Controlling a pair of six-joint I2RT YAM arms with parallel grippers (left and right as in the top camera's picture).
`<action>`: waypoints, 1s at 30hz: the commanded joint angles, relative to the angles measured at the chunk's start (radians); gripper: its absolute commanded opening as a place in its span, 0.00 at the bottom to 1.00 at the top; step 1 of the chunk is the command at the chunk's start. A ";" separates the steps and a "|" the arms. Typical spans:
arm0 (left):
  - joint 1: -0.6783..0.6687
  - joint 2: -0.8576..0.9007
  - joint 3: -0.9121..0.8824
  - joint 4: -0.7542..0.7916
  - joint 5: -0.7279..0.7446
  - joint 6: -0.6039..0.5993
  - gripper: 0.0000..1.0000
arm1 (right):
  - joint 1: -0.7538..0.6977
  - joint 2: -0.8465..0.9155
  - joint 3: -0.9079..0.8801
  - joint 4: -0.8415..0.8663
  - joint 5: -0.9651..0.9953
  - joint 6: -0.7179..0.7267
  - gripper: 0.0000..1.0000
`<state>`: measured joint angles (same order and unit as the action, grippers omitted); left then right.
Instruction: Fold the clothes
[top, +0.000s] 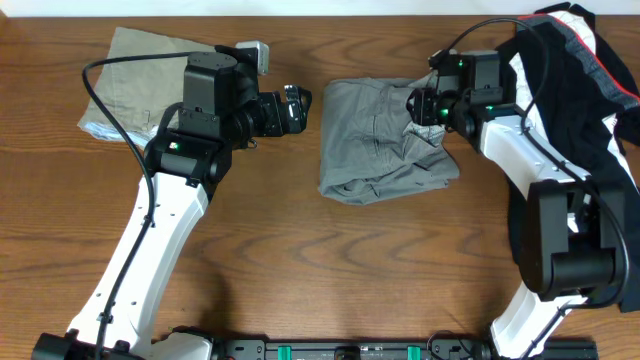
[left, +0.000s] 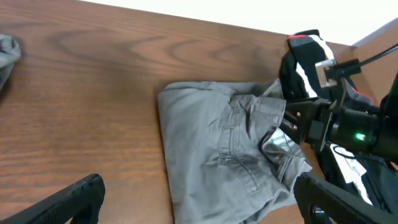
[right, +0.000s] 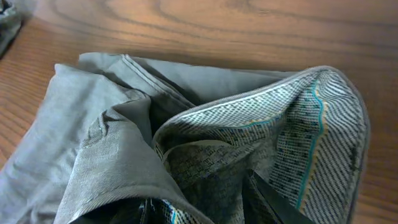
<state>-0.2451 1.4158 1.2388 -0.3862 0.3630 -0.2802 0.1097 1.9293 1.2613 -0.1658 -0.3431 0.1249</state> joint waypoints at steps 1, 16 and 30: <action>0.001 0.006 0.009 -0.001 0.002 0.026 0.98 | 0.015 0.001 0.000 0.023 0.005 -0.022 0.41; 0.001 0.008 0.009 0.010 0.002 0.063 0.98 | -0.060 -0.012 0.000 0.111 0.274 0.017 0.01; 0.001 0.008 0.009 0.002 0.001 0.094 0.98 | -0.138 -0.065 0.001 -0.073 0.126 0.062 0.99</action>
<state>-0.2451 1.4158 1.2388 -0.3824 0.3630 -0.2241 -0.0086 1.9335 1.2613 -0.2157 -0.1566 0.1600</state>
